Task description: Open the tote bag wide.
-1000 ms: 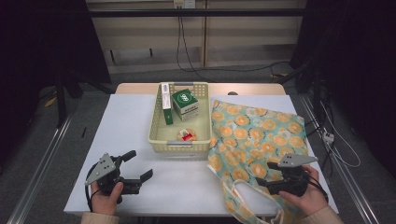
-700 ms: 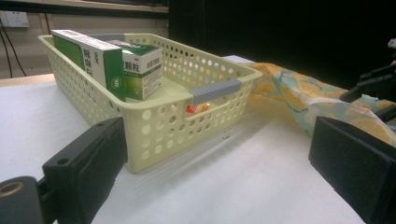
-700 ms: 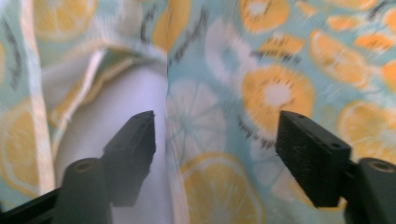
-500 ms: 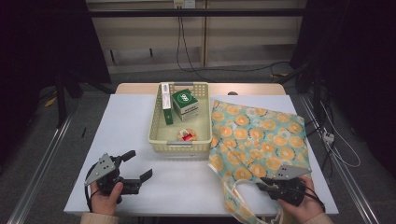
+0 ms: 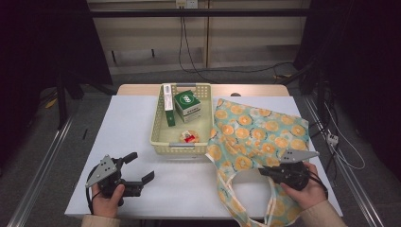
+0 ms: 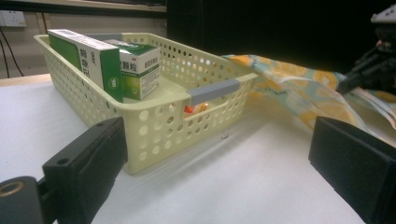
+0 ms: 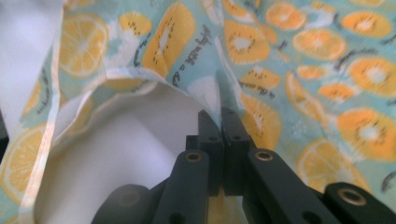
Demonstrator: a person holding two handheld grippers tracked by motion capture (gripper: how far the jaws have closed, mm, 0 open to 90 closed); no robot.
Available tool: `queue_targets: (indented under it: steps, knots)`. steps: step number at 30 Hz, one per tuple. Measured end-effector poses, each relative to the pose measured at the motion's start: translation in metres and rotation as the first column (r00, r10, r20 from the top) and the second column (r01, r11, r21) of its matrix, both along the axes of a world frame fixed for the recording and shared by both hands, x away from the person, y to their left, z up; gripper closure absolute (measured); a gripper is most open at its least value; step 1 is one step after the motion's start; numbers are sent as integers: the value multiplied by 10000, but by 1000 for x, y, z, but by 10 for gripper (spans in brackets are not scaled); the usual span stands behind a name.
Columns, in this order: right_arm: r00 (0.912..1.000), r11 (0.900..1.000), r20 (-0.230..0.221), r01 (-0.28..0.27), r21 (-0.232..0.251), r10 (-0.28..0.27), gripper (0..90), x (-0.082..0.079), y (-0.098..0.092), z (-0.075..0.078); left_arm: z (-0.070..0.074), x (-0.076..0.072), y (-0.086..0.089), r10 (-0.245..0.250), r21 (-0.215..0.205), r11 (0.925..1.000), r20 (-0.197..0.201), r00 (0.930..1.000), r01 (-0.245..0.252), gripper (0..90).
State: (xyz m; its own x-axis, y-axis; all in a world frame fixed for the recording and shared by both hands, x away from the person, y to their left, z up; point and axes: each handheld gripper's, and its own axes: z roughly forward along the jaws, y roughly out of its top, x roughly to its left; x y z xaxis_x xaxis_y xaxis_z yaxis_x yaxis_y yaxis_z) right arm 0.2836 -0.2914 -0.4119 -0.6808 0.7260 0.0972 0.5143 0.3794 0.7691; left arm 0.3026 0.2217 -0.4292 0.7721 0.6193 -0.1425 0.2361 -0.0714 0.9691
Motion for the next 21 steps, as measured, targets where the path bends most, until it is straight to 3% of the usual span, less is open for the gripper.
queue_targets:
  steps: [5, 12, 17, 21]
  knots:
    - [9996, 9998, 267, 34, 199, -39, 897, 15, 8, 12, 0, 0, 0, -15, -4, 10000, -32, 10000, 15, 47]
    - [9990, 10000, 428, -87, 17, 87, 897, 33, 25, 19, -1, 0, 0, -29, -11, 10000, -45, 10000, 29, 47]
    - [9980, 9982, 474, 396, 452, -417, 899, 51, 25, 23, -1, 1, 0, -44, 3, 10000, -52, 10000, 44, 47]
    - [9960, 9955, 506, 699, 637, -732, 900, 56, 20, 26, -1, 1, 1, -13, -22, 10000, -27, 10000, 13, 47]
